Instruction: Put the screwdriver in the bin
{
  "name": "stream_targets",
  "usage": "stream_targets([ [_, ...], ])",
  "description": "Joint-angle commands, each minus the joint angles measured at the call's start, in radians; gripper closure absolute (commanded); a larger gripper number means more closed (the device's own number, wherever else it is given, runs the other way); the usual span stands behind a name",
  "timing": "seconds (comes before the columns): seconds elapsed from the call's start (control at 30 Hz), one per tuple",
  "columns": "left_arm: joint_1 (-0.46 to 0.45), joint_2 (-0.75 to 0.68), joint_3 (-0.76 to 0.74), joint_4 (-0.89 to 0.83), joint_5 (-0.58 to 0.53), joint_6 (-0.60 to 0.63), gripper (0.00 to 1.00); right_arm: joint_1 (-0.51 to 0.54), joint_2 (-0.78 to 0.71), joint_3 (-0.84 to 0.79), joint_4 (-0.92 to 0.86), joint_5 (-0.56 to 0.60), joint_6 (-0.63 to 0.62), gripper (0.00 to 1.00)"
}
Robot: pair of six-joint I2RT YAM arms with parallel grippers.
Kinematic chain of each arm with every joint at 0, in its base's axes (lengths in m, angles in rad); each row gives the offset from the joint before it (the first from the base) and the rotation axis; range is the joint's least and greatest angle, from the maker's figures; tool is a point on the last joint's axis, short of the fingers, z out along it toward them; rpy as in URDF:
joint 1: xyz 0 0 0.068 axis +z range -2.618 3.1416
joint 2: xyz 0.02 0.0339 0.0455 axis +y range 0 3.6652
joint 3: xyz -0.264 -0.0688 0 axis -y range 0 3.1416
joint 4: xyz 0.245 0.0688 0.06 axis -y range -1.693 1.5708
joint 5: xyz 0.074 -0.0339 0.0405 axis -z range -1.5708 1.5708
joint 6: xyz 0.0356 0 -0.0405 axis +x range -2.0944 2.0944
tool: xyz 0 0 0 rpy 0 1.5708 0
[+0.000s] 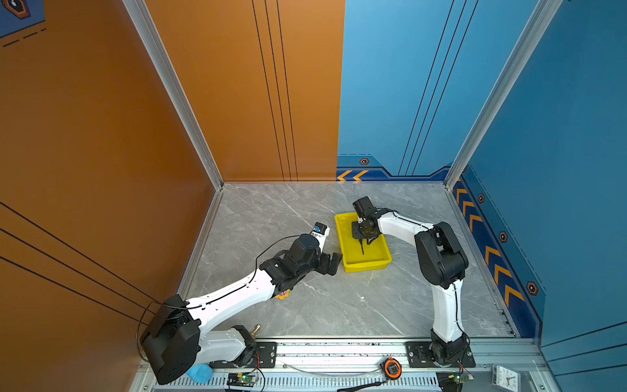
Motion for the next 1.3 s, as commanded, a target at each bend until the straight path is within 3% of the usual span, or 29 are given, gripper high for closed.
stream_targets([
  [0.0,-0.013,-0.005,-0.004,-0.012,-0.036,-0.012,0.02,0.003,0.021,-0.003,-0.017,0.012,0.018,0.79],
  [0.5,-0.013,-0.075,-0.044,-0.038,-0.094,-0.006,0.02,0.040,-0.010,0.004,-0.031,0.041,0.018,0.56],
  [0.7,-0.007,-0.151,-0.090,-0.063,-0.102,0.001,0.02,0.054,-0.087,-0.004,-0.043,0.077,0.026,0.47],
  [1.27,0.080,-0.353,-0.157,-0.229,-0.109,0.018,0.02,0.168,-0.328,-0.024,-0.183,0.343,0.053,0.06],
])
